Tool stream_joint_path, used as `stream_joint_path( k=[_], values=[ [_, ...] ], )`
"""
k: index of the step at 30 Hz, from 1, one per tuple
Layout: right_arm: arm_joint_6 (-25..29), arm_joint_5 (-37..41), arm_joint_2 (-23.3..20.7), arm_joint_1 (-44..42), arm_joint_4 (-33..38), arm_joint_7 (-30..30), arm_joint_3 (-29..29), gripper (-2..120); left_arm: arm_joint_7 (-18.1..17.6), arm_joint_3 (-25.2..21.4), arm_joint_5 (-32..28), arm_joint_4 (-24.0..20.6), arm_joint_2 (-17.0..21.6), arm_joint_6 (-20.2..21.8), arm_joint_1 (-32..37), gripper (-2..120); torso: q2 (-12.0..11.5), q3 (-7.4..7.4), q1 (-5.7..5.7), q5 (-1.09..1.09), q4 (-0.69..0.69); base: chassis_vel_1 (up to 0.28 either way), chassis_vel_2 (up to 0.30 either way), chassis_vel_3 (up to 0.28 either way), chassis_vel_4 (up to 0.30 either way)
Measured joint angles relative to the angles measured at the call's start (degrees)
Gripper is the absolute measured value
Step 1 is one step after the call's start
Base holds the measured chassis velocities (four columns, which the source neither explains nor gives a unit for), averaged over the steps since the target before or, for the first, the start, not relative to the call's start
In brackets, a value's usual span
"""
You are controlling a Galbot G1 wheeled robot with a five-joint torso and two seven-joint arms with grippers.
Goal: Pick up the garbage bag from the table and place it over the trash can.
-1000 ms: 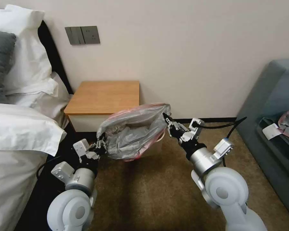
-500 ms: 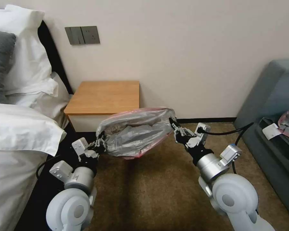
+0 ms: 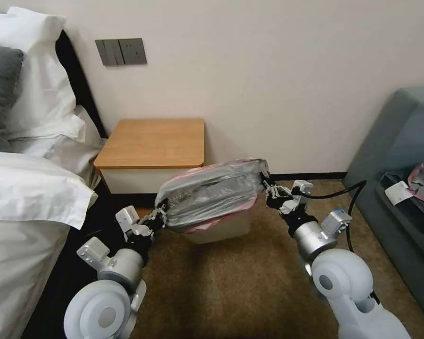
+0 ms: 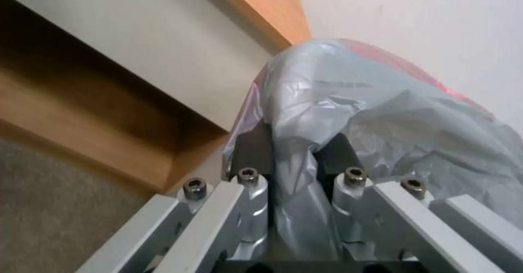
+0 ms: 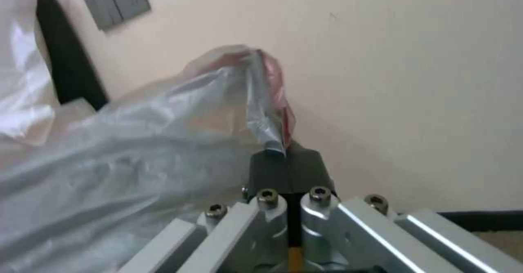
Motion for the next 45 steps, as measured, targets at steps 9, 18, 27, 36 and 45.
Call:
stream_joint_path(
  k=[9, 18, 27, 36, 45],
  values=[
    [-5.5, 1.6, 0.5, -3.3, 3.5, 1.5, -0.9, 0, -1.2, -0.7, -2.7, -0.5, -0.4, -1.3, -1.3, 11, 0.0, 0.0, 0.0, -0.01, -0.01, 0.0, 0.0, 0.0, 0.0],
    [-7.7, 2.2, 0.5, -5.8, 7.1, 2.1, -0.9, 0, -1.9, -1.3, -5.0, -0.5, -0.4, -2.2, -1.9, 11, 0.0, 0.0, 0.0, -0.01, -0.01, 0.0, 0.0, 0.0, 0.0],
    [3.0, -21.1, 0.7, -6.6, 0.2, -1.3, -1.4, 0, -2.4, -0.3, -8.2, -1.4, -0.9, -1.6, -1.3, 11, 0.0, 0.0, 0.0, 0.0, -0.01, 0.0, 0.0, 0.0, 0.0],
    [9.4, -33.1, 1.3, -5.8, -4.7, -2.8, -2.1, 0, -3.5, 0.0, -13.1, -2.3, -1.5, -0.9, -0.8, 12, 0.0, 0.0, 0.0, 0.0, 0.0, 0.0, 0.0, 0.0, 0.0],
    [15.1, -39.9, 1.3, -6.1, -6.6, -6.4, -1.9, 0, -3.8, 0.7, -14.6, -1.9, -3.1, -0.9, -0.7, 12, 0.0, 0.0, 0.0, -0.01, -0.01, 0.0, 0.0, 0.0, 0.0]
  ],
)
